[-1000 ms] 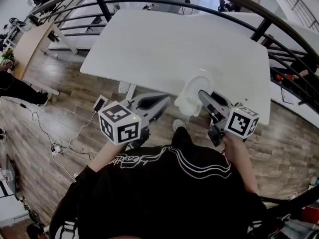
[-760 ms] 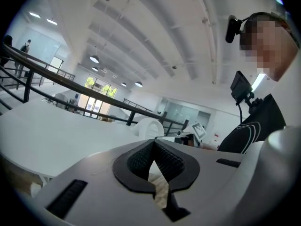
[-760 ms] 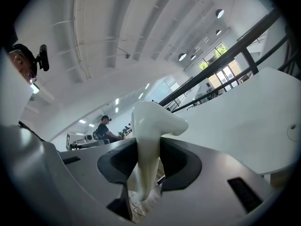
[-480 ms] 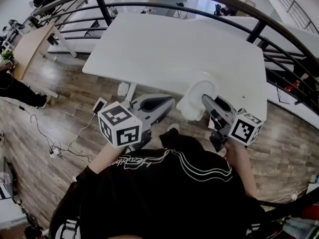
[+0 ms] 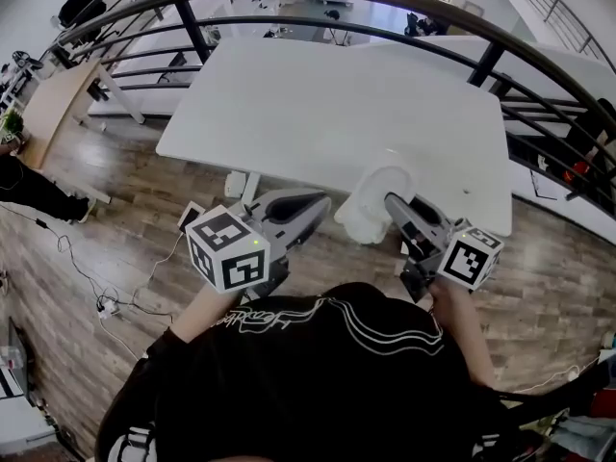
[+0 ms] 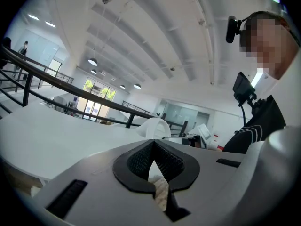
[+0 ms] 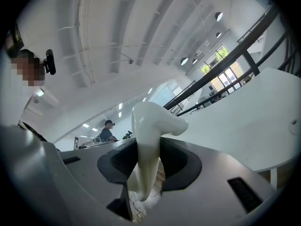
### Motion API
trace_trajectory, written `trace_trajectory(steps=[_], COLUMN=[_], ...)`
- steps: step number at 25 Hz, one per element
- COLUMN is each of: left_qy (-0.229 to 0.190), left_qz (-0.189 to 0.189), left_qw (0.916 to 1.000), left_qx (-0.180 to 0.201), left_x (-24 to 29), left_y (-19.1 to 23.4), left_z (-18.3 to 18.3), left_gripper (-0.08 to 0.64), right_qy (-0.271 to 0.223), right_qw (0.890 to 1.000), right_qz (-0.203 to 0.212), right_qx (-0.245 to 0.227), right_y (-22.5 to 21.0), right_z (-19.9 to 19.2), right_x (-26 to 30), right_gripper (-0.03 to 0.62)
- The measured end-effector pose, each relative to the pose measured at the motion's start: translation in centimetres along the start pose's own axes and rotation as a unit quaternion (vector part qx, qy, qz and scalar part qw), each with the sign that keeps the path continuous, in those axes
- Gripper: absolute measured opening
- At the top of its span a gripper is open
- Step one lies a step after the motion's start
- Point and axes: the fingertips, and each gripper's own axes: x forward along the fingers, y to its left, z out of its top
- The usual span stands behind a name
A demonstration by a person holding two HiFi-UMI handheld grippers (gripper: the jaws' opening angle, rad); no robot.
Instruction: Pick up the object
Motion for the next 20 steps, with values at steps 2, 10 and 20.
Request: trace_trajectory(steps=[2, 10, 20], left_qy=[0.004, 0.008, 0.014], left_qz=[0.002, 0.011, 0.008], left_qw=[1.0, 0.9998, 0.9998], left_qx=[0.005, 0.013, 0.009], left_x=[0.2, 0.6, 1.6], left_y=[-0.1, -0.1, 0.3], left_z=[0.0, -0.3, -0.8], left_gripper=[0.008, 0.008, 0.008], right_qy=[0.001, 0.006, 0.012], right_qw=[1.0, 1.0, 1.0], right_qz=[0.002, 0.016, 0.013], right_qx=[0.003, -0.006, 0.003], right_y=[0.0, -0.2, -1.1], right_z=[-0.1, 0.1, -0.6], right_x=[0.0, 0.4, 0.3], right_gripper=[0.133, 0.133, 0.133])
